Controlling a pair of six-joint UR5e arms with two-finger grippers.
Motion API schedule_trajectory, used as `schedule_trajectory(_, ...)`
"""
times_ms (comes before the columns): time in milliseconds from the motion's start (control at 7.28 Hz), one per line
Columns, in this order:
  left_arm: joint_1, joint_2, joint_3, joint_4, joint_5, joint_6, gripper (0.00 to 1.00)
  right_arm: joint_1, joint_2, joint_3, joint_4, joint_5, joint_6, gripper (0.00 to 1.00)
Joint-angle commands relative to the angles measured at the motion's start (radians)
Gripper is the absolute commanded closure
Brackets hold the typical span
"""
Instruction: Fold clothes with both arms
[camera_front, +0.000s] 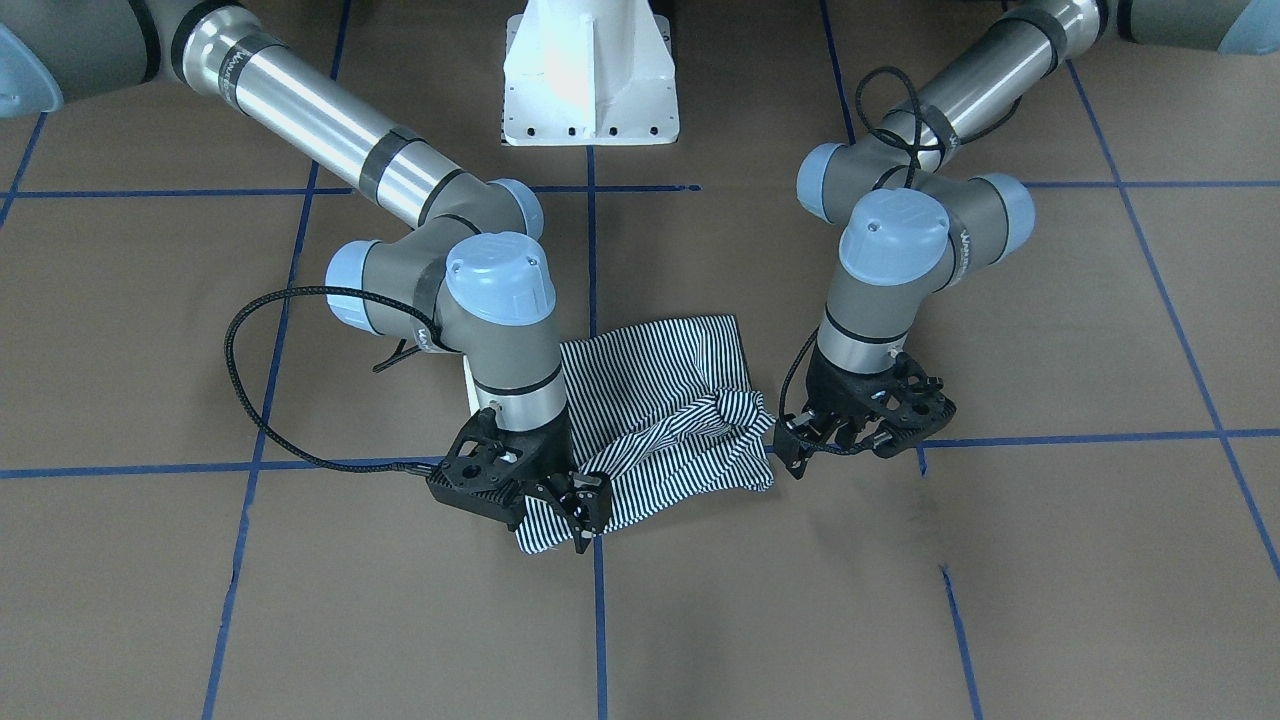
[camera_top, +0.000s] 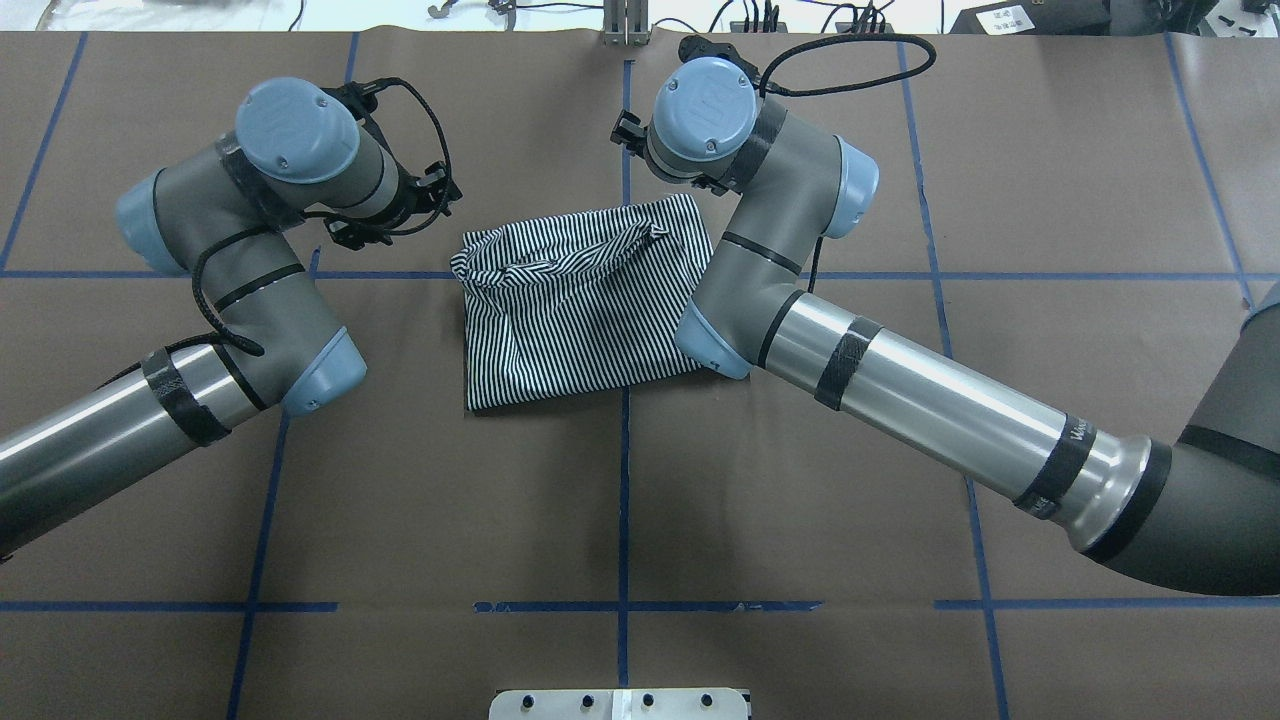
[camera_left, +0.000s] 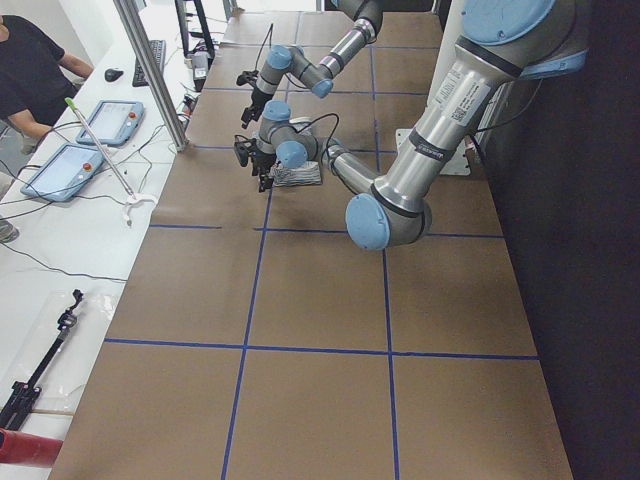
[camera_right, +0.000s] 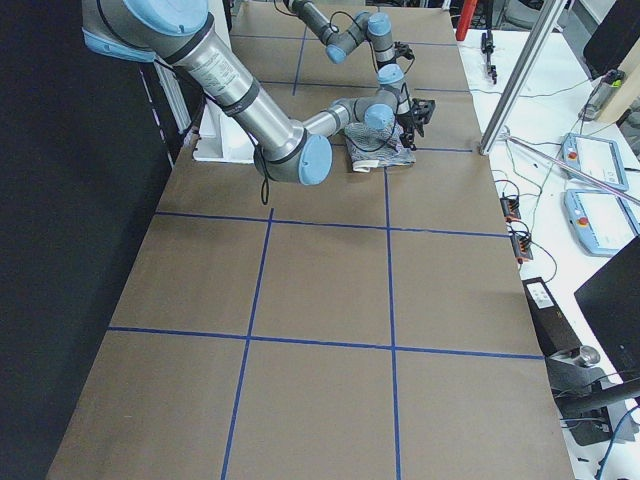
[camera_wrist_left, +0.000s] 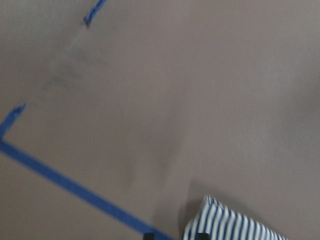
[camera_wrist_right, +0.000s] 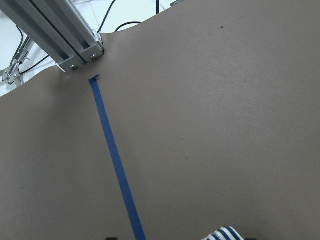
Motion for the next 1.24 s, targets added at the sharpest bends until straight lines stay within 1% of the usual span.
schedule_trajectory(0, -0.066, -0.001, -0.001, 0.002, -0.081, 0.066, 0.00, 0.025, 0.001, 0.002, 0.002, 0.050, -0.004, 0.00)
schedule_trajectory(137, -0.075, -0.002, -0.036, 0.008, -0.189, 0.073, 0.00, 0.060, 0.001, 0.010, 0.000, 0.111, -0.031, 0.00)
schedule_trajectory(275, -0.072, -0.005, -0.071, 0.005, -0.200, -0.003, 0.00, 0.106, -0.008, 0.025, -0.006, 0.178, -0.091, 0.00)
schedule_trajectory(412, -0.039, -0.016, -0.086, 0.000, -0.201, -0.150, 0.00, 0.168, -0.026, 0.028, -0.012, 0.282, -0.182, 0.00)
schedule_trajectory(549, 0.034, -0.014, -0.145, 0.011, -0.198, -0.253, 0.00, 0.233, -0.060, 0.031, -0.012, 0.373, -0.267, 0.00)
schedule_trajectory(686, 0.084, -0.017, -0.171, 0.002, -0.197, -0.343, 0.00, 0.276, -0.097, 0.044, -0.012, 0.433, -0.356, 0.00)
schedule_trajectory(824, 0.149, -0.045, -0.150, -0.001, -0.191, -0.353, 0.00, 0.302, -0.131, 0.063, -0.010, 0.459, -0.401, 0.00)
schedule_trajectory(961, 0.156, -0.051, -0.135, -0.029, -0.190, -0.352, 0.00, 0.324, -0.141, 0.065, -0.010, 0.492, -0.419, 0.00)
schedule_trajectory(1098, 0.159, -0.060, -0.086, -0.074, -0.190, -0.344, 0.00, 0.327, -0.146, 0.065, -0.010, 0.495, -0.421, 0.00)
